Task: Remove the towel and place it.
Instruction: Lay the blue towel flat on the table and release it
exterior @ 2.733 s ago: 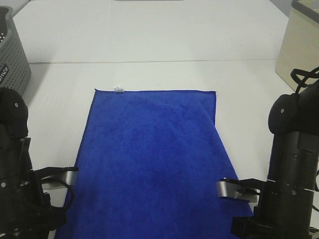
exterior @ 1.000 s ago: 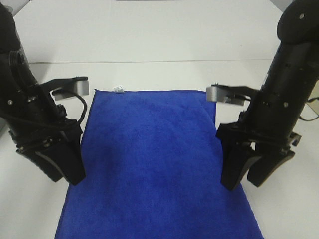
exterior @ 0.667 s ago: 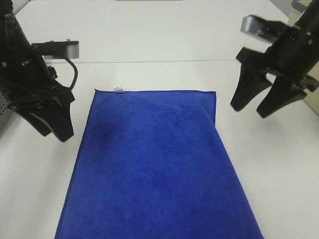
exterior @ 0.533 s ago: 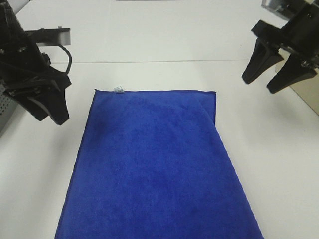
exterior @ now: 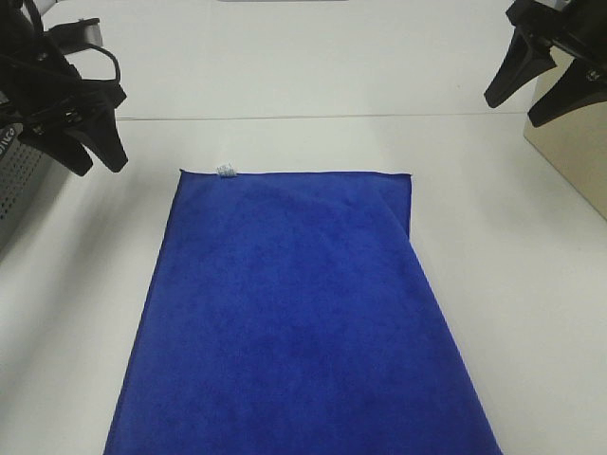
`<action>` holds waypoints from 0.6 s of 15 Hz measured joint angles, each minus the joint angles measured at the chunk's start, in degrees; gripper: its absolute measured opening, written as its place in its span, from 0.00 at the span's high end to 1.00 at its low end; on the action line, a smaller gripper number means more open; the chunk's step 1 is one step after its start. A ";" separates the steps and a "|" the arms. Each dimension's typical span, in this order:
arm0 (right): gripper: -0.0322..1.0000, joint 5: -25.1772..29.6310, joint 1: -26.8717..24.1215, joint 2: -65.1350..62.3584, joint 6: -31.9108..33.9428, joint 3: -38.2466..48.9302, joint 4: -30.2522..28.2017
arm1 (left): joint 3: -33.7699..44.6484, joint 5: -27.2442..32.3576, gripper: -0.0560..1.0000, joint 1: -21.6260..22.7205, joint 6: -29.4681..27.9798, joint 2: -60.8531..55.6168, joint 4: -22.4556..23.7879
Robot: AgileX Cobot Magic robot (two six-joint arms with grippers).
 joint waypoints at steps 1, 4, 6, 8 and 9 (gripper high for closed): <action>0.35 0.11 0.00 0.52 0.34 -0.57 0.00 | -1.83 0.00 0.47 1.09 0.00 2.01 -1.20; 0.35 0.23 0.00 5.50 0.06 -4.93 0.23 | -7.39 0.00 0.47 1.72 0.00 7.39 -2.64; 0.35 0.23 0.00 10.43 -0.40 -9.05 0.74 | -12.20 -0.06 0.44 1.72 -1.15 11.17 -2.92; 0.34 0.23 0.00 17.25 -0.74 -15.87 1.03 | -20.68 0.00 0.40 1.72 -3.27 17.53 -2.92; 0.34 0.23 0.00 18.39 -0.74 -16.84 1.09 | -22.06 0.00 0.39 1.72 -3.67 18.39 -2.92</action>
